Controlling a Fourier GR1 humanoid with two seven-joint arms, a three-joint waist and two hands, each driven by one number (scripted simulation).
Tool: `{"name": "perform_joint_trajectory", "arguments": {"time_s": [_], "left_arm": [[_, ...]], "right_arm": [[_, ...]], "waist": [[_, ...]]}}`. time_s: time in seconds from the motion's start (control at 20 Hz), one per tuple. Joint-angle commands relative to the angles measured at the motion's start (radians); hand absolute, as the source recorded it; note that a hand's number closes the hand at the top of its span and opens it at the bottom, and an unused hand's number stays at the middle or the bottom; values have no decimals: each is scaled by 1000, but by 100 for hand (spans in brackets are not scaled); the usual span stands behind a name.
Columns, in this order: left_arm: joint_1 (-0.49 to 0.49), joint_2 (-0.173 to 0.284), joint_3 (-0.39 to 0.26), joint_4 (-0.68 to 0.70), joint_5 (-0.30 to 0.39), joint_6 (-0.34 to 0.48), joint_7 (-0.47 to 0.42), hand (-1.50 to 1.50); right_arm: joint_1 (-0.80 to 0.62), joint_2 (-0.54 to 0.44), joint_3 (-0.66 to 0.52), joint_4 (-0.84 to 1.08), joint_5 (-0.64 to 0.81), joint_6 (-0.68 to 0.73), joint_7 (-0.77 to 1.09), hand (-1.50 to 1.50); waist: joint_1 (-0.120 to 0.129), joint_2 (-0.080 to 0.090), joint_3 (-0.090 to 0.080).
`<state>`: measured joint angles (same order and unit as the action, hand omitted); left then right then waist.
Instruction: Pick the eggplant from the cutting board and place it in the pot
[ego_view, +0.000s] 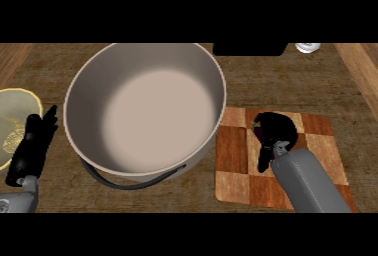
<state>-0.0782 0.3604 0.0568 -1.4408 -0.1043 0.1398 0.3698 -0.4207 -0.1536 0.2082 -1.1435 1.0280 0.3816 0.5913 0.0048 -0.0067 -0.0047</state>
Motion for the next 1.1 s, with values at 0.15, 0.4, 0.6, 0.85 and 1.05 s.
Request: {"name": "perform_joint_trajectory", "arguments": {"time_s": [0.15, 0.4, 0.6, 0.85, 1.05], "left_arm": [[-10, -19, 14, 16, -26, -14, -13, 0], [-30, -43, 19, -17, -50, 3, 41, 0], [-34, -9, 63, 19, -28, -55, 13, 0], [17, -14, 65, -33, -26, -50, 12, 0], [-54, -22, 74, 54, -34, -55, 5, 0]], "right_arm": [[43, -1, 73, 51, 114, -165, -102, 150], [-12, -61, 44, -27, 131, -102, -140, 150], [63, -61, 23, -158, 106, -91, -154, 150], [351, -140, 27, -500, 26, -79, -219, 150], [326, -149, 0, -593, 90, -115, -158, 150]], "waist": [[-1, 8, 5], [-2, 6, 5], [-7, 6, 5], [-21, 1, 4], [-16, 5, 4]]}}
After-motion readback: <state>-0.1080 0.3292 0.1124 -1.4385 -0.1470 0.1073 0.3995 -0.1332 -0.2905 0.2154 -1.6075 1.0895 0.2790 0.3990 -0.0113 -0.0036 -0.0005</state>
